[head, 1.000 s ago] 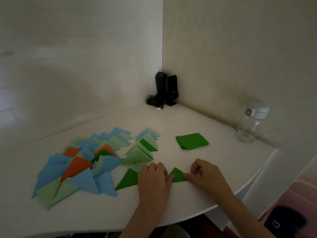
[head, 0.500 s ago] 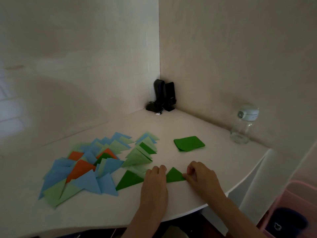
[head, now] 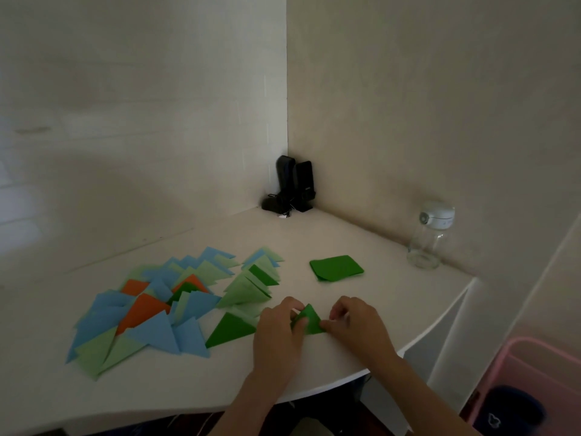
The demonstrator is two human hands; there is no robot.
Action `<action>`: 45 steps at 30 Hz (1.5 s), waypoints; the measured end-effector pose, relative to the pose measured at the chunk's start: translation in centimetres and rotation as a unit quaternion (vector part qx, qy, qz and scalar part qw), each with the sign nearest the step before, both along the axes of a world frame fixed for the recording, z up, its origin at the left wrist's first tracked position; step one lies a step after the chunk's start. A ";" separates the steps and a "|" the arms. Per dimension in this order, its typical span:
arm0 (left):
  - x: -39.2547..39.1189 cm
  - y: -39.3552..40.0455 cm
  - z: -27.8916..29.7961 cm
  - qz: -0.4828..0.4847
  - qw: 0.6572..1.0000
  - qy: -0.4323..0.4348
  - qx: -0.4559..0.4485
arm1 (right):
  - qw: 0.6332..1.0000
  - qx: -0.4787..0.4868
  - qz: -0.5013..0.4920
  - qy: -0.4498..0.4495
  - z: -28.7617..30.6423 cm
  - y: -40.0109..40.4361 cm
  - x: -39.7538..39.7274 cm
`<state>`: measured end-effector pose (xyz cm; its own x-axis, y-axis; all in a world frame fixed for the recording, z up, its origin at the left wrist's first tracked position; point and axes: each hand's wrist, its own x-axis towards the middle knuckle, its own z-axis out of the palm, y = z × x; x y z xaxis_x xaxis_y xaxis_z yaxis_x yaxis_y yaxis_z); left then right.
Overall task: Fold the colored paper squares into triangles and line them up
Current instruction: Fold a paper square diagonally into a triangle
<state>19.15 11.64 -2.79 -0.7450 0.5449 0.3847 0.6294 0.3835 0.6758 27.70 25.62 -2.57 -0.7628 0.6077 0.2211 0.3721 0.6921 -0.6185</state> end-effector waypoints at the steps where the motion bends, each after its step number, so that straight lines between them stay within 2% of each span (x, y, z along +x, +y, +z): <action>1: -0.2 -0.6 0.0 0.007 1.000 0.005 0.019 | 1.000 -0.006 -0.007 0.022 0.1 0.2 0.0; 4: -1.5 -3.4 0.2 0.044 0.997 0.001 0.057 | 0.997 0.037 -0.021 0.067 0.2 1.2 -0.5; 9: -3.6 -7.5 0.8 0.089 0.995 0.024 0.044 | 0.995 0.071 -0.041 0.065 0.4 2.8 -2.8; 17: -5.3 -9.4 0.1 0.140 0.985 0.077 -0.068 | 0.994 0.052 -0.086 -0.048 1.0 3.7 -5.8; 20: -5.6 -9.0 0.1 0.152 0.983 0.082 -0.068 | 0.992 0.054 -0.095 -0.060 1.2 3.6 -6.3; 24: -5.7 -6.6 0.8 0.108 0.987 0.117 -0.027 | 0.992 0.058 -0.100 -0.059 1.1 3.9 -6.8; 31: -4.0 -1.3 2.1 0.044 0.992 0.117 0.003 | 0.989 0.082 -0.117 -0.027 0.7 4.6 -6.8; 36: -3.0 0.8 2.0 0.016 0.992 0.120 -0.022 | 0.990 0.088 -0.112 -0.012 0.8 5.4 -6.1; 41: -2.0 1.2 1.5 -0.018 0.991 0.124 -0.055 | 0.993 0.031 -0.115 0.003 1.3 6.0 -5.3; 45: -1.6 1.1 1.3 -0.034 0.989 0.126 -0.068 | 0.989 0.034 -0.107 0.096 2.8 5.8 -3.9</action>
